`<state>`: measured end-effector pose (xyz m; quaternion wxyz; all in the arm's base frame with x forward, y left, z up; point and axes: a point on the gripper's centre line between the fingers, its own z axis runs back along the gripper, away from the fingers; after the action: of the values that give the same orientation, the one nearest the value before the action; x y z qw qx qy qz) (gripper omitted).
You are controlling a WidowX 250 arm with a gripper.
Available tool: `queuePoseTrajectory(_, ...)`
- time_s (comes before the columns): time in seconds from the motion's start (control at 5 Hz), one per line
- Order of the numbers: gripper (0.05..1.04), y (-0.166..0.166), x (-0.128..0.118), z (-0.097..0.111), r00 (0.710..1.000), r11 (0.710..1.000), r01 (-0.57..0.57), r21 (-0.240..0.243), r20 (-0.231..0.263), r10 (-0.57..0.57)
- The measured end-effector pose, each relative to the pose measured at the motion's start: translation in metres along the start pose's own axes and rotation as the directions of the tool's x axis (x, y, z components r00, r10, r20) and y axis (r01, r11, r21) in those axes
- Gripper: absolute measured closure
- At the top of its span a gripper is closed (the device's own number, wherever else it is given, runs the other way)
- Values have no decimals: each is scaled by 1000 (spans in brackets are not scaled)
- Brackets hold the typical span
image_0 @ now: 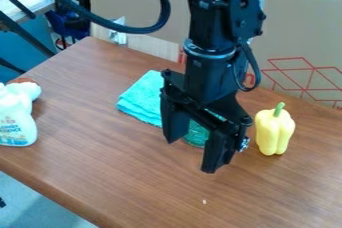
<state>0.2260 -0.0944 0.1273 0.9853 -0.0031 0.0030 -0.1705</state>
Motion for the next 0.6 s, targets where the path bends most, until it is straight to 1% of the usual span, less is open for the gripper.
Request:
queuePoseTrajectory(0.2,81,1,-3,-7,1000,1000,3,1,-24,-3)
queuePoseTrajectory(0.4,81,30,-33,6,999,999,43,25,3,-43)
queuePoseTrajectory(0.6,81,51,-60,21,1000,999,22,41,-8,-22)
